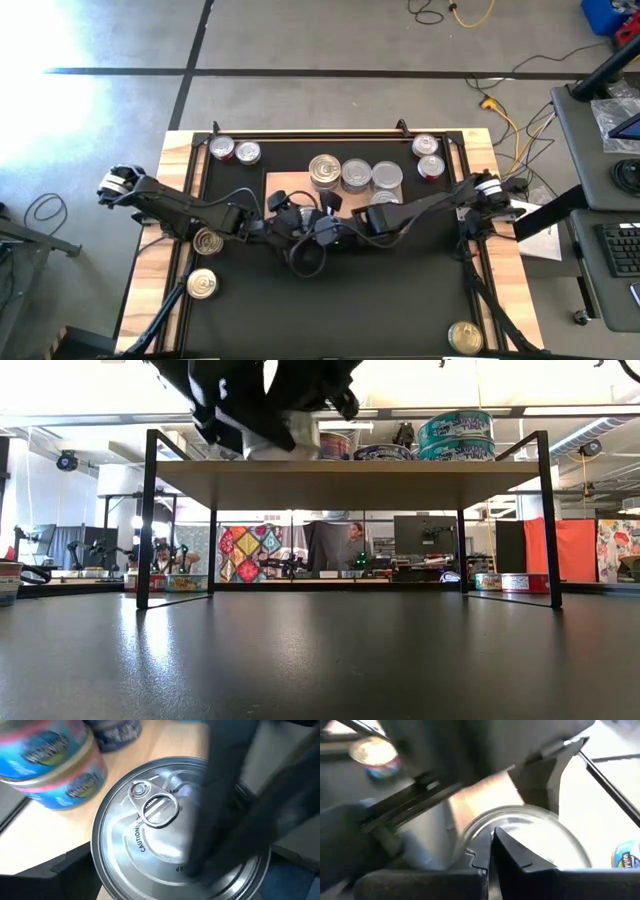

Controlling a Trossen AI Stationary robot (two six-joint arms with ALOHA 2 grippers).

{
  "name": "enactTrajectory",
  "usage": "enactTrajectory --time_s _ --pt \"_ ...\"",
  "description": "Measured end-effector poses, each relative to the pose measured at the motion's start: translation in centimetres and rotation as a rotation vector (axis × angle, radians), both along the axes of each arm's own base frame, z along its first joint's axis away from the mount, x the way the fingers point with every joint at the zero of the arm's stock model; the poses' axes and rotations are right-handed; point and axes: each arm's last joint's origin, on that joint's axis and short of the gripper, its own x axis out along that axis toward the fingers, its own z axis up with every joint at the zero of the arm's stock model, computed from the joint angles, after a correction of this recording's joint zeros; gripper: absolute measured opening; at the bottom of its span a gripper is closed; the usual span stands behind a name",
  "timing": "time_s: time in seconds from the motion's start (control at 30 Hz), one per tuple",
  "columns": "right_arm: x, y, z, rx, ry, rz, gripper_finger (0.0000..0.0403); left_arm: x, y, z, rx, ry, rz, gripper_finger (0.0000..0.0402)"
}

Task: Stack canned seafood by type on shelf
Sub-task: Put the green tuna can on the shelf

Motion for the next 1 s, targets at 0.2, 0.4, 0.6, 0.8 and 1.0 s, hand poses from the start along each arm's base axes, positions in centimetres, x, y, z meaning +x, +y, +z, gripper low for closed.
enactTrajectory --time_s 0.2,0.4,0.6,0.8,1.0 --pt "-1.3 -0.4 0.7 -0.021 -0.114 0.016 0.0013 0.1 -0.1 0.5 -0.052 -0.096 -0.057 0.0399" --pt "-0.9 -2.8 -0.7 -0.015 -0.199 0.020 0.0013 -0.1 0.1 -1.2 -0.091 -0.123 -0.083 0.0399" --pt "-1.1 -3.5 -2.6 0.034 -0.146 0.054 0.0013 -0.3 0.7 -2.0 -0.133 -0.100 -0.035 0.0400" --pt "-1.1 -4.1 -3.0 0.020 -0.135 0.045 0.0013 0.1 1.8 -1.5 -0.131 -0.093 -0.001 0.0400" --pt "-1.2 -5.3 -3.4 0.052 -0.081 -0.006 0.0013 0.1 2.4 -0.9 -0.132 -0.016 0.014 0.0400"
